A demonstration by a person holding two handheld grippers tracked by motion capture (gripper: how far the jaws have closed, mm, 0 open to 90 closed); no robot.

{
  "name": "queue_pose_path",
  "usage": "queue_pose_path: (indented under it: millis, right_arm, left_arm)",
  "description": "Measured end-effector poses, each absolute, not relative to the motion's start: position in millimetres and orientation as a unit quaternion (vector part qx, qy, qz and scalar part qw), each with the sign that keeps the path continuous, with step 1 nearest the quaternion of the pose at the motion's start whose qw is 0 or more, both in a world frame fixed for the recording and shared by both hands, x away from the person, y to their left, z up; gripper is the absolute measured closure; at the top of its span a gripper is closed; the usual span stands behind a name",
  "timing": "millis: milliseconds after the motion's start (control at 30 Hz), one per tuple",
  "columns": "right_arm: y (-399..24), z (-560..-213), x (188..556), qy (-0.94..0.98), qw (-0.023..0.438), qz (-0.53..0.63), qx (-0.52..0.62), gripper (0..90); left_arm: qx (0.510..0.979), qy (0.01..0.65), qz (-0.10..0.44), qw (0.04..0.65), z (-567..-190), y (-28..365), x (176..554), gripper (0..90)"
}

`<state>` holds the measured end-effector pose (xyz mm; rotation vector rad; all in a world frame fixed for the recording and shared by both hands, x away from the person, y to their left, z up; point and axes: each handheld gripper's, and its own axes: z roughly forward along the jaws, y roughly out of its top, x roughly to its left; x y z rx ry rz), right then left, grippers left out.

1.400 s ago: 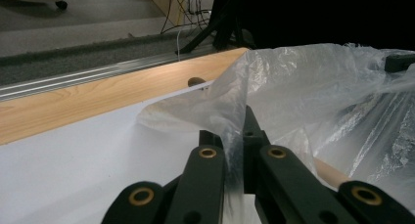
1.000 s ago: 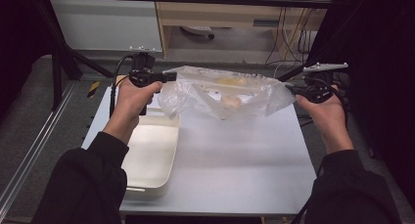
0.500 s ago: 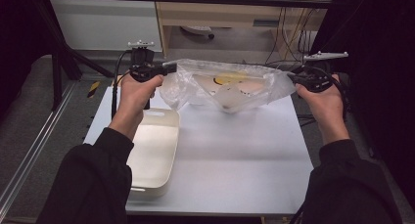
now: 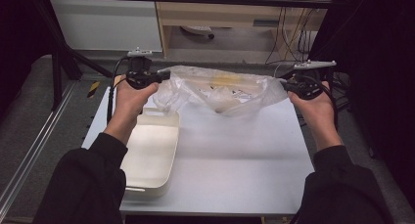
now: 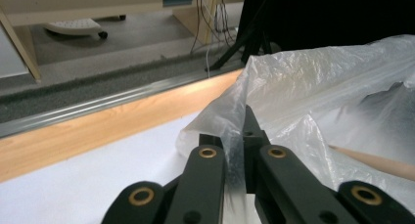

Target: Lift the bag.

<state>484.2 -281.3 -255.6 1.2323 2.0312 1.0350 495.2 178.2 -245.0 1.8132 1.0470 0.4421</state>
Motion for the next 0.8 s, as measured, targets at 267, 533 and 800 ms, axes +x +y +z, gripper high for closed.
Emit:
queue_pose_path:
  millis: [267,533,800]
  right_arm:
    - [-277,-281,456,0.769,0.253,0.386,0.443,90.0]
    - [-277,-306,434,0.775,0.242,0.382,0.441,90.0]
    - [-282,-330,419,0.773,0.228,0.384,0.450,90.0]
  left_arm:
    - [0.770,0.418,0.146,0.458,-273,191,465,90.0]
    - [0.774,0.412,0.115,0.467,-301,198,437,90.0]
    - [0.774,0.409,0.091,0.474,-318,199,417,90.0]
